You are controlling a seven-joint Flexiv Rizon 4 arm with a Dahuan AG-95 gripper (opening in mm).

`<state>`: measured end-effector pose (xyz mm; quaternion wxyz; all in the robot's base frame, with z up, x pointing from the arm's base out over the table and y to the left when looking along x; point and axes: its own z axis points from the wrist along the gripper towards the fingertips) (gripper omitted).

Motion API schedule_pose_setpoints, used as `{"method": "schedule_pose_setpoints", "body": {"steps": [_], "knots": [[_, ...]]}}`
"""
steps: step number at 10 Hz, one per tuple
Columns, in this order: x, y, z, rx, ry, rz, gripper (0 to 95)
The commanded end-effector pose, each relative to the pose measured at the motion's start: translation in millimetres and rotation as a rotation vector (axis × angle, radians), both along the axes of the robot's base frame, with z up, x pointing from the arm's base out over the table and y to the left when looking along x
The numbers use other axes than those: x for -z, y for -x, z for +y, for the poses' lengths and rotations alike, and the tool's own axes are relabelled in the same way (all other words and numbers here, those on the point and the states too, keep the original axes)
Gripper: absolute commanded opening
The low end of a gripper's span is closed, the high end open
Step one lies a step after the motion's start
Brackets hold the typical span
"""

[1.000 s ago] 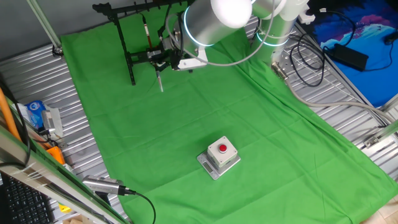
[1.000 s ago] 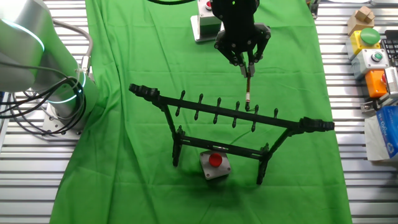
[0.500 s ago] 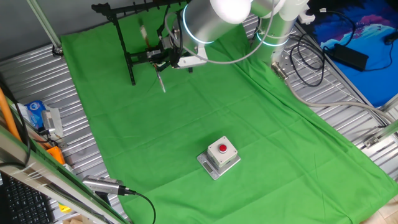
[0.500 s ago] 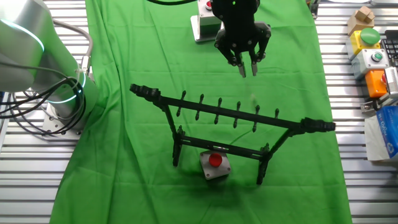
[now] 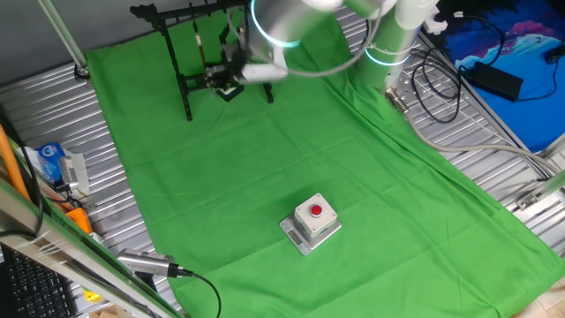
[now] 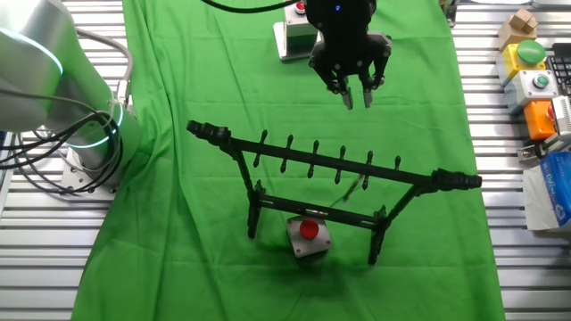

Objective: Place the brush on the pen rack

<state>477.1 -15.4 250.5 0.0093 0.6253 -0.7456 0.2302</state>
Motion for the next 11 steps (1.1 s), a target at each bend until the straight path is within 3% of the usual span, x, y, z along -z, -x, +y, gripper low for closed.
{"method": "schedule_pose_setpoints", "body": {"steps": [1, 2, 4, 7, 11], "knots": [[-15.4, -8.8, 6.7, 0.194, -0.328, -0.045, 0.0], [-18.1, -13.3, 8.8, 0.247, -0.377, -0.053, 0.0], [-23.5, -24.0, 14.5, 0.334, -0.408, -0.062, 0.0], [-22.8, -29.2, 17.5, 0.396, -0.469, -0.035, 0.0], [-21.3, -29.0, 19.0, 0.424, -0.462, -0.019, 0.0]]}}
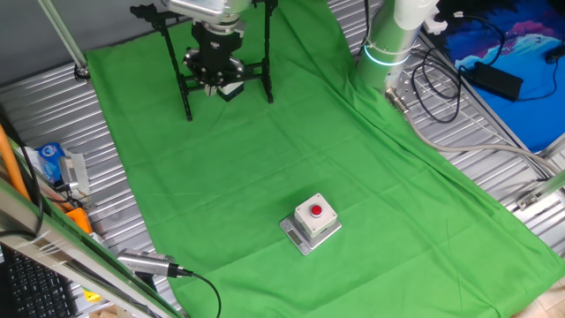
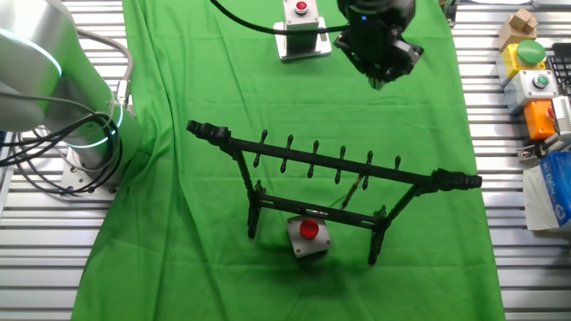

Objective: Place the brush on the pen rack

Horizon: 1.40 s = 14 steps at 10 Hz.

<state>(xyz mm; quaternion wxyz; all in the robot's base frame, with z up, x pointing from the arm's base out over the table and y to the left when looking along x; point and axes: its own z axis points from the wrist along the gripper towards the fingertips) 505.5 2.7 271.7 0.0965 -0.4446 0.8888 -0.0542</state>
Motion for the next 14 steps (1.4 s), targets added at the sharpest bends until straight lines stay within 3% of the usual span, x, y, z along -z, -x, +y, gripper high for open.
{"method": "schedule_pose_setpoints", "body": {"steps": [1, 2, 3, 4, 5, 6, 9, 13, 14], "knots": [[-0.1, -0.5, 0.9, 0.029, 0.005, 0.015, 0.0], [-0.1, -0.4, 0.9, 0.041, 0.005, 0.031, 0.0], [0.4, 0.4, 0.4, 0.045, 0.003, 0.064, 0.0], [0.4, 0.4, 0.4, 0.07, -0.036, 0.168, 0.0], [0.4, 0.4, 0.4, 0.081, -0.069, 0.197, 0.0], [0.4, 0.4, 0.4, 0.086, -0.07, 0.204, 0.0], [0.4, 0.4, 0.4, 0.115, -0.057, 0.258, 0.0], [0.4, 0.4, 0.4, 0.074, -0.066, 0.276, 0.0], [0.4, 0.4, 0.4, 0.073, -0.066, 0.306, 0.0]]}}
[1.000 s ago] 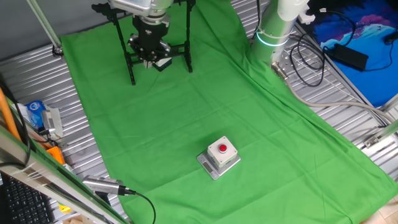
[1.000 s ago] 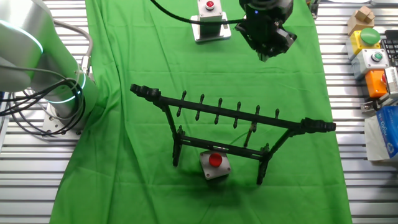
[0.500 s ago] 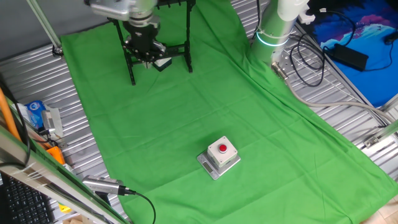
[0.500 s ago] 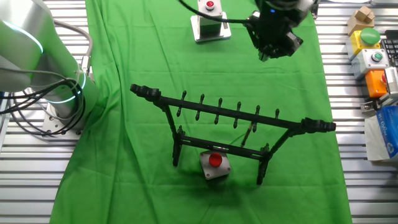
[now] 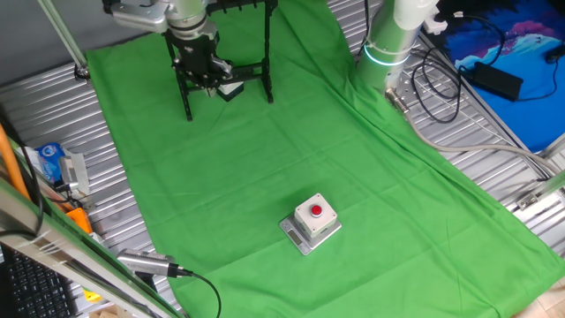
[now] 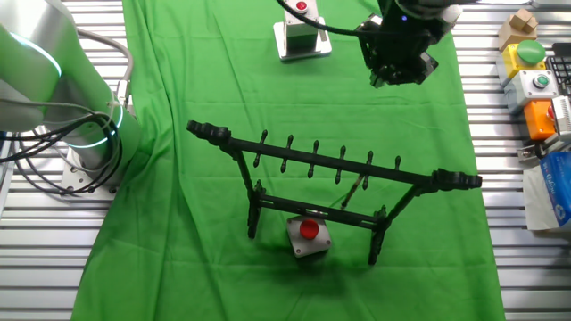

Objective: Place the brush on the pen rack

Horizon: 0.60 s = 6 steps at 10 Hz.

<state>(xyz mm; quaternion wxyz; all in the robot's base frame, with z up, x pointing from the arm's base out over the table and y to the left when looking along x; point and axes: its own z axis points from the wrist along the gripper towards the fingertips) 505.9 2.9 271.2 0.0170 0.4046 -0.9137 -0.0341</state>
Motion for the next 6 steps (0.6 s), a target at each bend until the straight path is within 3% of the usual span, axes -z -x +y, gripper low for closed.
{"method": "schedule_pose_setpoints", "body": {"steps": [1, 2, 3, 4, 6], "knots": [[0.1, 0.7, 0.1, -0.002, -0.022, 0.062, 0.0], [0.6, 0.4, -0.1, 0.002, -0.031, 0.083, 0.0], [6.3, -7.1, -1.4, 0.01, -0.059, 0.093, 0.0], [14.0, -19.6, -8.6, 0.005, -0.083, 0.087, 0.0], [26.9, -47.8, -33.8, -0.009, -0.078, 0.069, 0.0]]}}
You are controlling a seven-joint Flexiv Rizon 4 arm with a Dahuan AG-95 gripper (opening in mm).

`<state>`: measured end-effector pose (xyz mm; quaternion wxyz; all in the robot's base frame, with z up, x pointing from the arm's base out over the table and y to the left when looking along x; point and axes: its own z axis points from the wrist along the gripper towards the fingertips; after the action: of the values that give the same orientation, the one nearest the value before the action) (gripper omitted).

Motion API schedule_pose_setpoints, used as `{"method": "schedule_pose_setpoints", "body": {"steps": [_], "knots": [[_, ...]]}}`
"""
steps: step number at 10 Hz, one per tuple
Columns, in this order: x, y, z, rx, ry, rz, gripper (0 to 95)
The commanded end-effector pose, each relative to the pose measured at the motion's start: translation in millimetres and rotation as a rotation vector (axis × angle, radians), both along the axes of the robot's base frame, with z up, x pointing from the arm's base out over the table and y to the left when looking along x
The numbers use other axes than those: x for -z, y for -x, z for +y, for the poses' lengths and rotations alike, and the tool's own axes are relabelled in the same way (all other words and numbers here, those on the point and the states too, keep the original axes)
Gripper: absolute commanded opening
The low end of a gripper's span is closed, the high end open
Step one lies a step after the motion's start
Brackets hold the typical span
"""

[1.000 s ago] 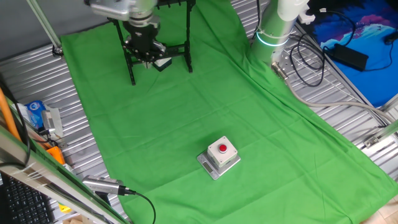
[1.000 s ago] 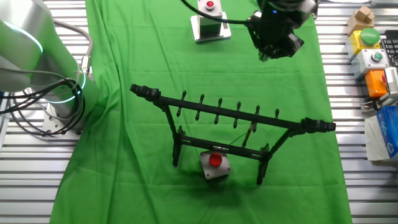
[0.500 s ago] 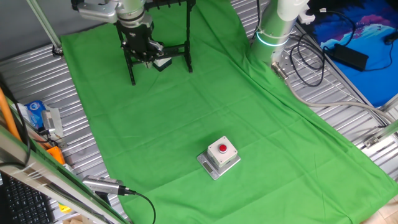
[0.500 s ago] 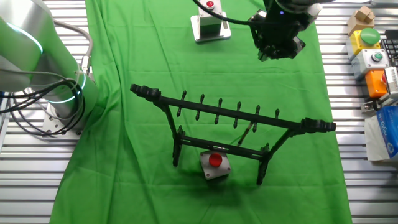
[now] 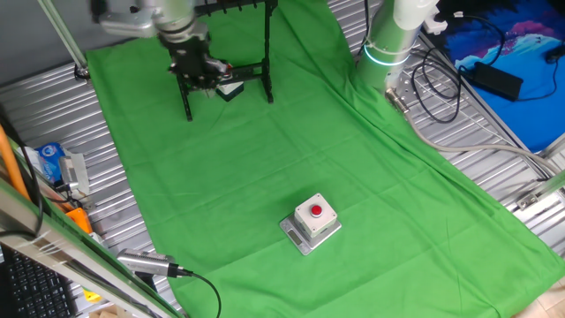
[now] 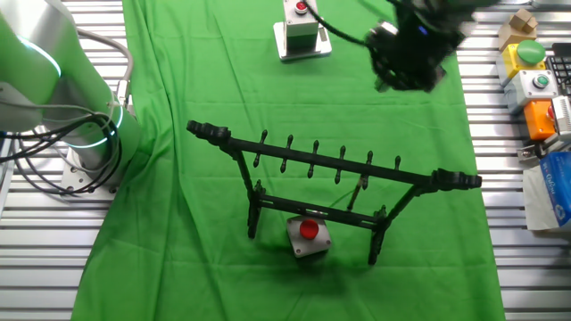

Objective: Place the brush on the pen rack

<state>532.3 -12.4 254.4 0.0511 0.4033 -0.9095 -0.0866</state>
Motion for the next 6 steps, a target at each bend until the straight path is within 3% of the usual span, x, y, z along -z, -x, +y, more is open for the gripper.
{"method": "schedule_pose_setpoints", "body": {"steps": [1, 3, 6], "knots": [[12.4, -27.2, -24.1, -0.007, -0.004, -0.037, 0.0], [23.4, -52.3, -39.2, -0.036, 0.053, -0.04, 0.0], [34.3, -70.7, -36.8, -0.053, 0.161, -0.037, 0.0]]}}
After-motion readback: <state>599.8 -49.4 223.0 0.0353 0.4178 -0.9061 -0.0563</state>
